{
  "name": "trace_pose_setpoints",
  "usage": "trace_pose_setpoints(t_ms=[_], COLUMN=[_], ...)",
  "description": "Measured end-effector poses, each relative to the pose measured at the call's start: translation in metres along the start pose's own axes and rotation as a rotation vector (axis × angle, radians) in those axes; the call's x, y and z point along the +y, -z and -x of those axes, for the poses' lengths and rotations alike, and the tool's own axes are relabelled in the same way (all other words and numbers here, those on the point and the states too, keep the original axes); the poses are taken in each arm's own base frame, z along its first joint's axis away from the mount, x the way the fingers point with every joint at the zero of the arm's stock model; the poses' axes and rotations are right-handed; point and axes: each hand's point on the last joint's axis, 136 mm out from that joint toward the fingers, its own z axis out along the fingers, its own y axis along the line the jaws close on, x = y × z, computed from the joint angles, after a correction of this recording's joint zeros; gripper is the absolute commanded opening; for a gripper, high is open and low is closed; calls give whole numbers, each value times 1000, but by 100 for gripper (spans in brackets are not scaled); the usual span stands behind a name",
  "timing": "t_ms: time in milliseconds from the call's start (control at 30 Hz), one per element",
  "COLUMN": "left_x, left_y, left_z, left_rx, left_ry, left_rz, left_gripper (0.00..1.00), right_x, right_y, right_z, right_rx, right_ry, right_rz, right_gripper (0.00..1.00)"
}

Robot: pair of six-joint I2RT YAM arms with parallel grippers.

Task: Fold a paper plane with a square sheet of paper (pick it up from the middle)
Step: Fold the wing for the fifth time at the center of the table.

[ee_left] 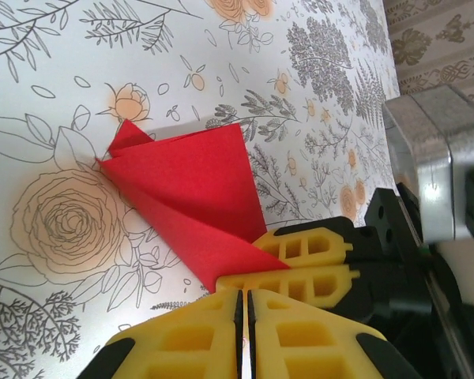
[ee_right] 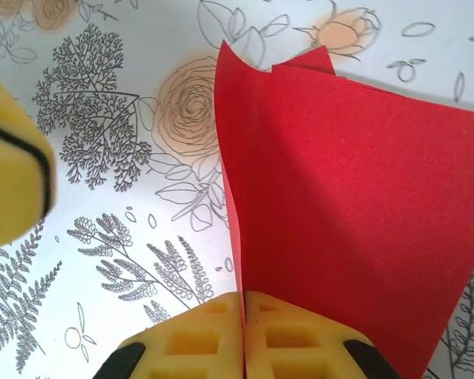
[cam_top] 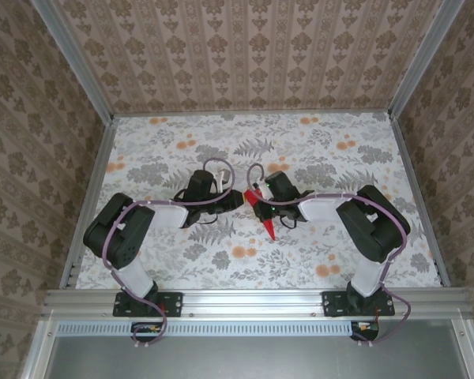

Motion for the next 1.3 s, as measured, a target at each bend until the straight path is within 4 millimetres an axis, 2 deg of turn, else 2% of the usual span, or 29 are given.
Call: trace_pose_setpoints(t_ms=[267, 533, 833, 1100, 1300], left_x=[-2, 7, 7, 12, 10], left_y=[-2, -17, -25, -32, -41], left_z=[-1, -18, -12, -10, -2], left_rx=[4, 65, 55, 51, 46], left_ry=[-8, 6, -1, 1, -4], left_rz=[-18, -9, -13, -6, -13], left_gripper=[14, 14, 12, 12, 12], right_x=[1, 8, -6, -10, -11], right_y=[8, 9, -1, -2, -2], right_z=[7, 16, 5, 8, 8], right_rx=[-59, -75, -38, -42, -38], right_ry=[-184, -296, -425, -502, -525], right_rz=[183, 306, 315, 330, 330], right_gripper=[0, 0, 0, 0, 0])
